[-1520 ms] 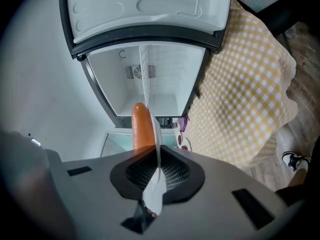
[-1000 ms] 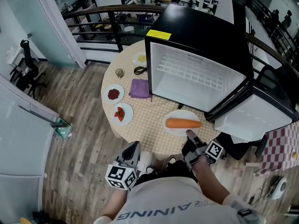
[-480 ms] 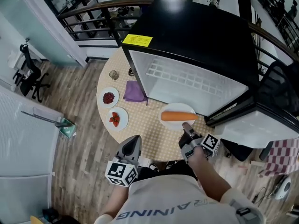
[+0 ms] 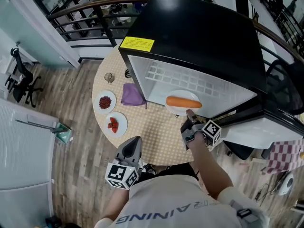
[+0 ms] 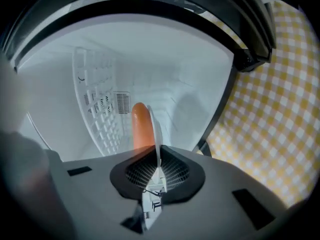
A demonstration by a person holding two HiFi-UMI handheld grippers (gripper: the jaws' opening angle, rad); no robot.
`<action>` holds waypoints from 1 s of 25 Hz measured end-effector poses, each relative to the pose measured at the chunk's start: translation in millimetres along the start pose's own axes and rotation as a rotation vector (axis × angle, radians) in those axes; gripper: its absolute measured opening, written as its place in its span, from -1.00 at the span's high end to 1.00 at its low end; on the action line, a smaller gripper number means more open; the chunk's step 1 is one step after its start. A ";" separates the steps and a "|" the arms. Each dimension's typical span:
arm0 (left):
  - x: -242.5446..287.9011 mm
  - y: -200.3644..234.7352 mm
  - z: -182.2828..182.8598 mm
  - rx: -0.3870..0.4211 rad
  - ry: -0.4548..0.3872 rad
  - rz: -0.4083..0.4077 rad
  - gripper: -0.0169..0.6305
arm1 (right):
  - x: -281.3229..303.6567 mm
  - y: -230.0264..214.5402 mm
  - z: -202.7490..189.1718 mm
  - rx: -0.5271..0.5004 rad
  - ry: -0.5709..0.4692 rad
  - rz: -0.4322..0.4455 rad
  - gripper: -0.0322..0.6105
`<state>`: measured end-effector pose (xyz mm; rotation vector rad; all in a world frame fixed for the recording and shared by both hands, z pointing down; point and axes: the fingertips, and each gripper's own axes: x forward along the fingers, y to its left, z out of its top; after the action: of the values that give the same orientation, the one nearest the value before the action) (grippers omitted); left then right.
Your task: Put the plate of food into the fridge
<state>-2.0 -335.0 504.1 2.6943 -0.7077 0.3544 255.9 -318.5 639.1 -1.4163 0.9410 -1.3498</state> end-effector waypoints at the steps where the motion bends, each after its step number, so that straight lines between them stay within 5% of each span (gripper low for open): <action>1: -0.4 4.2 0.7 -0.001 0.001 0.000 0.92 | 6.6 -1.6 4.3 0.002 -0.016 -0.009 0.79; 11: -8.5 33.7 -9.5 -0.036 0.037 0.024 0.92 | 69.6 -8.2 37.4 0.007 -0.153 -0.110 0.79; 25: -12.7 44.1 -11.3 -0.062 0.034 0.033 0.92 | 99.9 -13.4 55.1 -0.077 -0.176 -0.215 0.79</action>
<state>-37.0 -361.5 521.6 2.6143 -0.7420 0.3796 319.7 -403.9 681.8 -1.7046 0.7487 -1.3289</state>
